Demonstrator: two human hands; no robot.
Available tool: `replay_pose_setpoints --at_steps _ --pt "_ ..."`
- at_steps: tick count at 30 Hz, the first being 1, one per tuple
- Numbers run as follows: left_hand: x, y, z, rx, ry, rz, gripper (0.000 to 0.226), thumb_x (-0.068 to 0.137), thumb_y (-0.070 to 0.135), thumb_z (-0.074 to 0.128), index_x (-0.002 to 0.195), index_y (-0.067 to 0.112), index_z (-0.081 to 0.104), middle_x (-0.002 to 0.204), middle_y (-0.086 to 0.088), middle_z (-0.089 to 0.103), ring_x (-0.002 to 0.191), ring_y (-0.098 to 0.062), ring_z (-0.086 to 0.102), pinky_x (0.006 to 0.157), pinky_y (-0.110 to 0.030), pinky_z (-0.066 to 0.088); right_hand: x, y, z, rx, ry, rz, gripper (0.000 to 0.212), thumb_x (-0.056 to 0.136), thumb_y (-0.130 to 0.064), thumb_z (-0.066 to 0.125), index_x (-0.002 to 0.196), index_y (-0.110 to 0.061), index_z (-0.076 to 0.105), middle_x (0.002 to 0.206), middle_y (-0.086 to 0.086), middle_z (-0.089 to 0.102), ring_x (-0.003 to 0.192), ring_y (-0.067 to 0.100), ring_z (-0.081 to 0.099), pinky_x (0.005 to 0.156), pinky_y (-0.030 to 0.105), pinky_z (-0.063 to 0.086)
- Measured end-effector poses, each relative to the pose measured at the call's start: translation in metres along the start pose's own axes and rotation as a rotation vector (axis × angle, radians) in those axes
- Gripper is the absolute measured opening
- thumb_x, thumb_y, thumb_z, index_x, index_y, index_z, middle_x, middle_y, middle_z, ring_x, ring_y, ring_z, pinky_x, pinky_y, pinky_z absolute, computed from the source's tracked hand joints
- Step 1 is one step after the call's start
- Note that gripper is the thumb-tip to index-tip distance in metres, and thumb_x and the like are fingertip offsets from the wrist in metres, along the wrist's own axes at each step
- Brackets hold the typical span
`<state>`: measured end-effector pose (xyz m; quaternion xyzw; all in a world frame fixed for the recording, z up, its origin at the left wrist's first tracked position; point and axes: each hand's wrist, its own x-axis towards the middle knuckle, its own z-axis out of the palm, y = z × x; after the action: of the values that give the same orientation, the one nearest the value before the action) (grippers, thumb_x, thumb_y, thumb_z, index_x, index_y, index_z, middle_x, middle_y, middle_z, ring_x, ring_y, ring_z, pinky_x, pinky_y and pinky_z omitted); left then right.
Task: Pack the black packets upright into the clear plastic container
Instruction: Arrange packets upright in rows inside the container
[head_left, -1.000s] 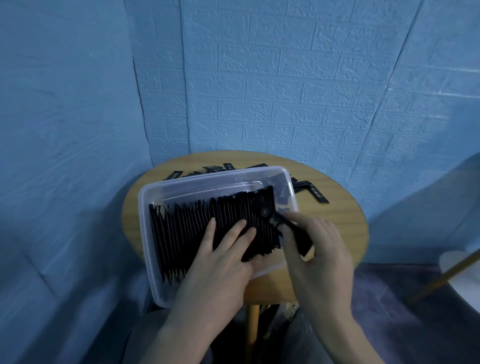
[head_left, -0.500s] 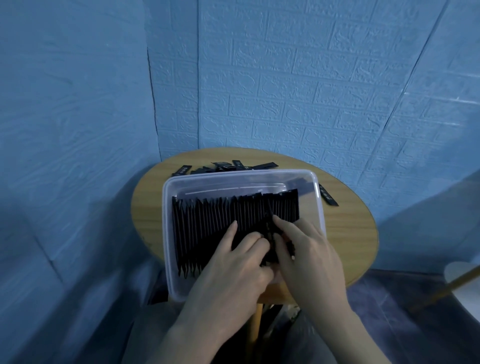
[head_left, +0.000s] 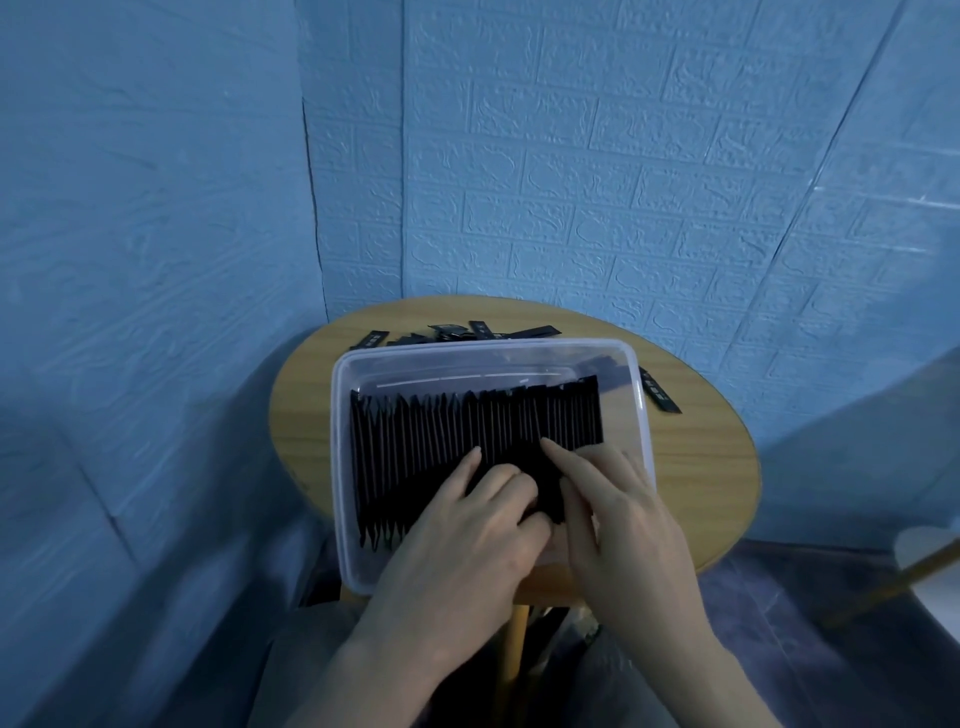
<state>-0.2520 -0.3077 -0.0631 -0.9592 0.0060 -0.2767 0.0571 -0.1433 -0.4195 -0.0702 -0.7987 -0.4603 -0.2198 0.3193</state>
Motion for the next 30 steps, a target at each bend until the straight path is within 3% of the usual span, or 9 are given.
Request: replay_pose_setpoints --at_steps 4,11,15,20,23,27,29,30 --pt "-0.001 0.002 0.004 0.01 0.003 -0.019 0.02 0.065 0.013 0.076 0.082 0.019 0.067 0.098 -0.003 0.063 0.111 -0.023 0.061 0.101 -0.053 0.047 -0.01 0.01 -0.003 0.057 -0.113 -0.176 0.04 0.097 -0.025 0.041 0.133 -0.018 0.058 0.136 -0.007 0.056 0.123 0.014 0.05 0.095 0.032 0.048" --pt "-0.003 0.001 0.006 0.019 0.0 -0.06 0.013 0.073 0.017 0.078 0.082 0.02 0.069 0.11 -0.006 0.065 0.122 -0.025 0.057 0.103 -0.052 0.046 -0.012 0.014 -0.006 0.037 -0.149 -0.176 0.042 0.102 -0.036 0.035 0.133 -0.021 0.058 0.142 -0.01 0.051 0.138 0.006 0.037 0.107 0.023 0.032" --pt "-0.01 0.002 0.006 0.025 -0.017 -0.075 0.008 0.072 0.022 0.078 0.077 0.021 0.071 0.114 -0.008 0.067 0.124 -0.026 0.056 0.103 -0.05 0.046 -0.019 0.02 -0.006 -0.016 -0.235 -0.223 0.047 0.102 -0.046 0.031 0.129 -0.023 0.062 0.147 -0.007 0.047 0.14 0.006 0.034 0.107 0.025 0.03" --pt "-0.023 -0.009 -0.002 0.022 -0.037 0.0 0.031 0.075 0.04 0.069 0.101 0.024 0.072 0.128 -0.006 0.063 0.131 -0.022 0.049 0.111 -0.047 0.036 -0.021 0.026 -0.004 -0.094 -0.271 -0.31 0.057 0.091 -0.066 0.043 0.127 -0.026 0.063 0.147 -0.001 0.047 0.138 0.012 0.039 0.107 0.03 0.032" --pt "-0.034 -0.021 -0.025 0.004 0.135 0.041 0.036 0.09 0.044 0.058 0.112 0.02 0.072 0.135 -0.009 0.059 0.136 -0.024 0.045 0.111 -0.053 0.033 -0.02 0.029 0.001 -0.123 -0.247 -0.344 0.043 0.088 -0.043 0.051 0.129 -0.03 0.058 0.144 0.001 0.05 0.135 0.017 0.045 0.103 0.031 0.035" --pt "-0.045 -0.045 -0.045 0.004 0.421 -0.134 0.036 0.093 0.033 0.058 0.125 0.016 0.066 0.144 -0.015 0.048 0.139 -0.03 0.04 0.111 -0.06 0.03 -0.021 0.029 0.006 -0.078 -0.187 -0.315 0.044 0.081 -0.024 0.047 0.12 -0.034 0.064 0.141 0.001 0.053 0.131 0.019 0.048 0.097 0.03 0.036" --pt "-0.052 -0.059 -0.037 -0.084 0.428 -0.289 0.045 0.093 0.037 0.056 0.135 0.022 0.057 0.152 -0.014 0.036 0.143 -0.028 0.033 0.116 -0.051 0.028 -0.022 0.029 0.009 -0.045 -0.159 -0.305 0.044 0.079 -0.02 0.047 0.117 -0.036 0.064 0.142 0.002 0.053 0.131 0.02 0.048 0.094 0.031 0.037" --pt "-0.055 -0.065 -0.031 -0.183 0.411 -0.358 0.049 0.092 0.041 0.055 0.139 0.027 0.053 0.156 -0.011 0.029 0.146 -0.024 0.028 0.119 -0.039 0.025 -0.022 0.029 0.011 -0.036 -0.144 -0.304 0.044 0.078 -0.019 0.047 0.116 -0.036 0.063 0.142 0.002 0.053 0.131 0.02 0.049 0.092 0.032 0.038"
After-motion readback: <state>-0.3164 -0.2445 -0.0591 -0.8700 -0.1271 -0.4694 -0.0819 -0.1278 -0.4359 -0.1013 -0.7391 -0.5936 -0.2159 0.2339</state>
